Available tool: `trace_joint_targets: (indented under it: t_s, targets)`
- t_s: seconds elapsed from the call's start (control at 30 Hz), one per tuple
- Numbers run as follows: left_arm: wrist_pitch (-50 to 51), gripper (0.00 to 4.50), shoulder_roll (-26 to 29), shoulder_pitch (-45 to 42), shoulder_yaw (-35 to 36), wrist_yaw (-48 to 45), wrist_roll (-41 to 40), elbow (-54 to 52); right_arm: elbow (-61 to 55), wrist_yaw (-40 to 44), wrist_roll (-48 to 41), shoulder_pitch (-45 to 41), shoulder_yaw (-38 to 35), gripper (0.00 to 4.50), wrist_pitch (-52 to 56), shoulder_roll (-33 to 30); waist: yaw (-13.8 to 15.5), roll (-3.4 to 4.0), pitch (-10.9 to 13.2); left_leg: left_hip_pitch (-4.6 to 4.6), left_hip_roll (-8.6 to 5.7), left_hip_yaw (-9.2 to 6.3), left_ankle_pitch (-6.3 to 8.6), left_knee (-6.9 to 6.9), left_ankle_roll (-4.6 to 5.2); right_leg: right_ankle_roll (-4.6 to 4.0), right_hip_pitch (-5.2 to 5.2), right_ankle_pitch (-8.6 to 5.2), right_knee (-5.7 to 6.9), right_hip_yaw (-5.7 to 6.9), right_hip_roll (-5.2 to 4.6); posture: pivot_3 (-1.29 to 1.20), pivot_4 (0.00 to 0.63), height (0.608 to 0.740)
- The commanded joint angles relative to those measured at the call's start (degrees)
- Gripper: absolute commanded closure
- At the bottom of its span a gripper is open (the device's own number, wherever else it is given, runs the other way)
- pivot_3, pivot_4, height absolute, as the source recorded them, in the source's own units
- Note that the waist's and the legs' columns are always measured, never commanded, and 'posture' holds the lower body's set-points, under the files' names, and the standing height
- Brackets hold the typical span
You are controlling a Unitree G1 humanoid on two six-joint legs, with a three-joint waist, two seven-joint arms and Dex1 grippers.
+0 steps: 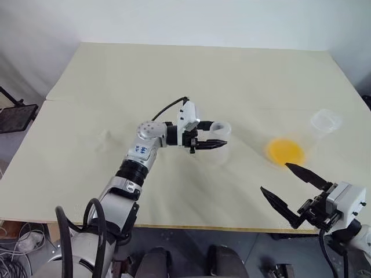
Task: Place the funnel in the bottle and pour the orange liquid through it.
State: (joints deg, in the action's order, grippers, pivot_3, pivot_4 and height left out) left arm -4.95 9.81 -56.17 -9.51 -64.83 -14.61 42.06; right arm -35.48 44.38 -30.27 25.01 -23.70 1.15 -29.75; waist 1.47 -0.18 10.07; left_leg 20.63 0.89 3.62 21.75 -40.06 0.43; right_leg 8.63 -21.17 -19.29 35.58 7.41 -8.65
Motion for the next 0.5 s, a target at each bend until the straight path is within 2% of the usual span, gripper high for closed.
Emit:
trace_joint_targets:
  t_s: [0.03, 0.1, 0.27, 0.5]
  targets:
    - [-0.58, 0.62, 0.41, -2.5, 1.17, 0.38, 1.36, 1.06, -1.24, -0.64, 0.0, -0.75, 0.37, 0.0, -1.22, 0.36, 0.0, 0.0, 0.0, 0.0, 0.0, -0.01, 0.0, 0.01, 0.0, 0.0, 0.0, 0.0, 0.0, 0.01, 0.0, 0.0, 0.15, 0.74]
    - [-0.39, 0.03, 0.46, -3.0, 1.58, 0.16, 1.49, 1.91, -0.89, -0.8, 0.14, -1.4, 0.91, 0.0, -1.18, 0.26, 0.0, 0.0, 0.0, 0.0, 0.0, -0.02, 0.0, 0.01, 0.0, 0.0, -0.01, 0.0, 0.0, 0.02, 0.0, 0.0, 0.15, 0.74]
    - [5.42, 0.03, 0.0, -2.44, 3.15, -0.62, -0.24, 0.75, 0.54, -0.47, 0.43, -3.58, 2.06, 0.0, -0.95, -0.18, -0.03, 0.0, 0.0, 0.01, 0.0, -0.03, 0.0, 0.01, 0.0, 0.0, -0.01, 0.0, 0.01, 0.04, 0.0, 0.0, 0.15, 0.74]
    - [9.58, 0.03, 2.91, -0.96, 4.69, -1.37, 0.15, -0.57, 1.86, 0.28, 0.37, -5.23, 2.97, 0.0, -0.93, -0.7, -0.09, 0.0, 0.0, 0.01, 0.0, -0.04, 0.0, 0.01, 0.0, 0.0, -0.02, 0.0, 0.04, 0.04, 0.0, 0.0, 0.15, 0.74]
